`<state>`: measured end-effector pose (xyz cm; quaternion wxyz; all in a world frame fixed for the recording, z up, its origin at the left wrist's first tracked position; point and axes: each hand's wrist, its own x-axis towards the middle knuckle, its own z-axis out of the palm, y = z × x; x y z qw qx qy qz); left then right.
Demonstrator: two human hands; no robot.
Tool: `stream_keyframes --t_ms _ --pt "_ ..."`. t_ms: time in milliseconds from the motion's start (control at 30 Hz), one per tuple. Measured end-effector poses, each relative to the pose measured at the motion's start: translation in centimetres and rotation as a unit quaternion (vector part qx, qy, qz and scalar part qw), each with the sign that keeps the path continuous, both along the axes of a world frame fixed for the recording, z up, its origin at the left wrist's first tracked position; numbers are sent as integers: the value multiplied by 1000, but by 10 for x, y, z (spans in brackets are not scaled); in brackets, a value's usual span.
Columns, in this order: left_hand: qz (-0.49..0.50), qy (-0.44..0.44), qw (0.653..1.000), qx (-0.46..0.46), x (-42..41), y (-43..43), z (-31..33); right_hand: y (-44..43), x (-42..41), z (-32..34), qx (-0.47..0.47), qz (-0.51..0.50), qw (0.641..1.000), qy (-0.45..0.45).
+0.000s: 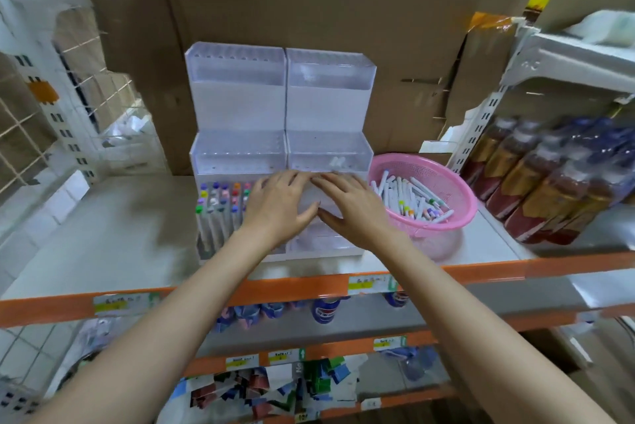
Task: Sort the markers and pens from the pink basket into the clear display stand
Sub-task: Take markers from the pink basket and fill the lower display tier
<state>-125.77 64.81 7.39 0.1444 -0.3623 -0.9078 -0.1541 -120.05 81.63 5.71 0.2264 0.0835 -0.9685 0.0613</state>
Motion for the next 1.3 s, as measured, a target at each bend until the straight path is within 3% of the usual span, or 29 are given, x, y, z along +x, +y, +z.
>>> stream_keyframes --t_ms 400,600,733,933,1100,1300 --pt "-146 31 989 -10 20 175 -11 168 42 -5 -41 -130 990 -36" --pt "-55 -115 984 -126 9 228 -14 207 34 -14 -42 -154 983 -88" --pt "-14 -161 964 -211 -7 244 -22 217 19 -20 -37 -180 965 -189" --pt "15 -164 974 -153 -16 259 -36 217 -11 -29 -50 -180 950 -249" --pt "1 -222 971 -84 -14 257 -34 218 -26 -41 -74 -211 942 -252" --pt "-11 -252 965 -66 -12 257 -31 226 -29 -48 -213 -212 927 -224"
